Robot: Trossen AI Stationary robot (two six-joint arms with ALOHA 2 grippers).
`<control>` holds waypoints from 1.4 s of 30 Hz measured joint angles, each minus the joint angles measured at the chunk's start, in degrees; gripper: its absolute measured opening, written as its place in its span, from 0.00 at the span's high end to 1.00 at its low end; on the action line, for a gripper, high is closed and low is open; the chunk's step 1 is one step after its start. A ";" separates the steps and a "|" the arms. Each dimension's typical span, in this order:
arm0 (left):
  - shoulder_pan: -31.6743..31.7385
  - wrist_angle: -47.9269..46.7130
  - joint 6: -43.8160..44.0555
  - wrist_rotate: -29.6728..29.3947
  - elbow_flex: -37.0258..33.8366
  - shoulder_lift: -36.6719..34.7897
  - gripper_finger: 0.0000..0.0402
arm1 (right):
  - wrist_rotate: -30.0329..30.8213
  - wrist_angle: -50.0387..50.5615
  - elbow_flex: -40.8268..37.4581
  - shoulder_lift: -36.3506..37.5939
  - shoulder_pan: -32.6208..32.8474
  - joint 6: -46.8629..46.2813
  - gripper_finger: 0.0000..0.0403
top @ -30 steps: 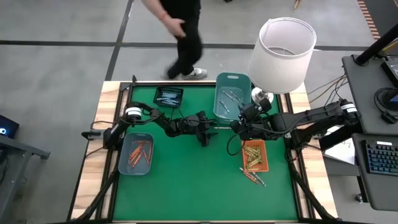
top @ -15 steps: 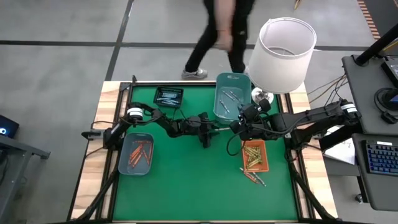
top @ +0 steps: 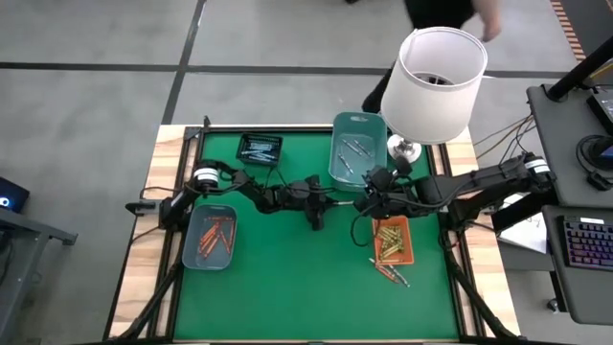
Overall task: Sort crayons
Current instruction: Put the white crayon into the green bin
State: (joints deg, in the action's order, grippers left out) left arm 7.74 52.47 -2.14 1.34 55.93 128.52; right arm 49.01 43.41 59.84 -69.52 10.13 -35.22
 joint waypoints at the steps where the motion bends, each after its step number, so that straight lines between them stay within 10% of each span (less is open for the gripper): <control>1: -0.47 0.02 0.20 0.01 -0.33 -0.41 1.00 | -0.08 0.00 -0.04 0.00 0.55 -0.02 0.83; 24: -15.17 11.38 0.93 -10.48 -16.49 -25.82 1.00 | -11.68 -13.92 -3.34 0.00 10.04 11.54 0.83; 33: -20.60 29.88 -2.90 -11.37 -22.50 -31.32 1.00 | -18.60 -41.63 -10.53 0.00 10.95 26.33 0.83; 42: -24.73 37.44 -8.76 -10.99 -22.72 -31.31 1.00 | -30.71 -92.14 -25.28 -0.02 10.93 44.28 0.73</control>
State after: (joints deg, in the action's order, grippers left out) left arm -16.99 89.91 -10.90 -9.65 33.21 97.21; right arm 18.30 -48.73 34.56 -69.54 21.07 9.06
